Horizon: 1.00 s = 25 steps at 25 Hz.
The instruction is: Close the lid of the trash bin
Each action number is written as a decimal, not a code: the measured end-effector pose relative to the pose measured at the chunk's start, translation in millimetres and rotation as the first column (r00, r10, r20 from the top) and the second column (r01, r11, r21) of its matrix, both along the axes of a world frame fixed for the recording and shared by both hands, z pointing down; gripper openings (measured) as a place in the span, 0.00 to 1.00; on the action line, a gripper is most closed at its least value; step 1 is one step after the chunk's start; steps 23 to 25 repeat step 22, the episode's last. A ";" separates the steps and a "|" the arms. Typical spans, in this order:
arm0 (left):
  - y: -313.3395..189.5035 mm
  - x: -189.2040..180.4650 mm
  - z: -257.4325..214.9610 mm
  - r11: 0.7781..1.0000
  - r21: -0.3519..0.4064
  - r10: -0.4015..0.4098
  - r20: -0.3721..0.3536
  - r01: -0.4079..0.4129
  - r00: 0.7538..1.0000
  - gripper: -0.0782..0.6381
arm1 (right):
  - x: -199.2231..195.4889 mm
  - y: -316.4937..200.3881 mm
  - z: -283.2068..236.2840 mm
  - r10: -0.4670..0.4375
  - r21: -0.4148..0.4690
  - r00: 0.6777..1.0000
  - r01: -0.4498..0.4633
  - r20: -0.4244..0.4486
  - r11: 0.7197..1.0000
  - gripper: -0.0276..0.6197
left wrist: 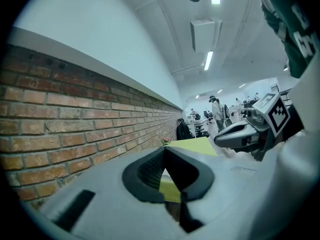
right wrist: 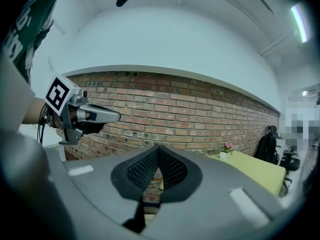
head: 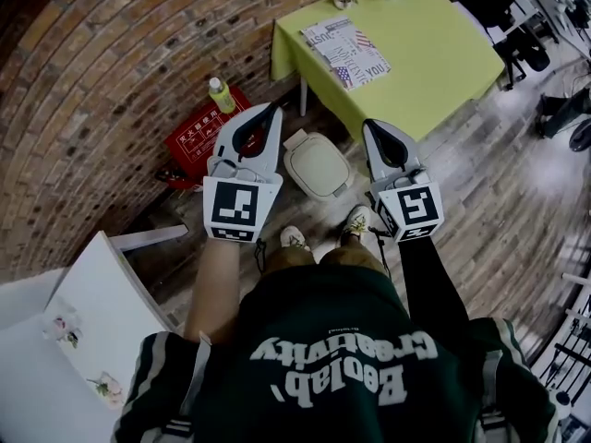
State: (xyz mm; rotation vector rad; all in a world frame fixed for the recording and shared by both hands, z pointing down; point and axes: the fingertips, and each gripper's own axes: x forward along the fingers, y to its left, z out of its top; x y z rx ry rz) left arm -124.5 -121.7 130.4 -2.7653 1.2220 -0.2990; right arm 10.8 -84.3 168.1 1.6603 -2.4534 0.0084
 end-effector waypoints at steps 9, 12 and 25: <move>-3.9 -4.3 -0.3 1.000 0.001 0.009 0.010 -0.009 1.000 0.12 | 4.4 1.0 -5.2 0.048 0.011 0.999 -0.048 0.004 0.999 0.06; -2.2 -1.6 -2.5 1.000 0.005 0.017 0.008 -0.017 1.000 0.12 | 5.3 3.4 -5.4 0.051 0.010 0.999 -0.051 0.008 0.999 0.06; 1.4 -3.0 -3.7 0.999 0.014 0.029 0.010 -0.030 1.000 0.12 | 2.2 6.3 -8.2 0.056 0.022 0.998 -0.056 0.002 0.998 0.06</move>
